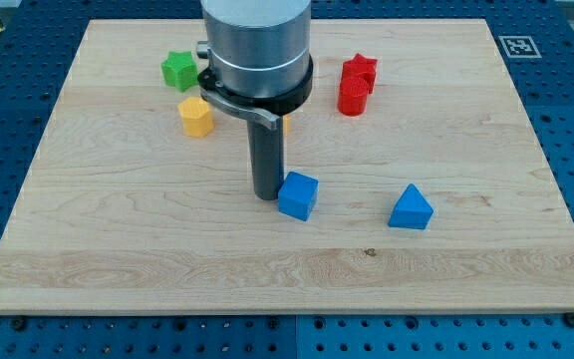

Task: Move the blue cube to the left side of the blue triangle

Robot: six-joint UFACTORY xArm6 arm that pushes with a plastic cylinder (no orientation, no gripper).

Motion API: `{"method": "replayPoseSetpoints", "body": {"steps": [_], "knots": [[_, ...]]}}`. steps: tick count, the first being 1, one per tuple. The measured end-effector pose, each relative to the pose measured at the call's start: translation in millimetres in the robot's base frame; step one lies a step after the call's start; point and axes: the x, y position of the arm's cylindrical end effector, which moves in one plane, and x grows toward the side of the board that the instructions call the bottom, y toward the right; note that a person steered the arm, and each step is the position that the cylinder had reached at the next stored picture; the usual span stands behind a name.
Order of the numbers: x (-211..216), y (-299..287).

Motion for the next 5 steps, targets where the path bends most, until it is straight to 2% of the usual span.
{"method": "replayPoseSetpoints", "body": {"steps": [3, 5], "knots": [[39.6, 12.2], [51.3, 39.5]]}}
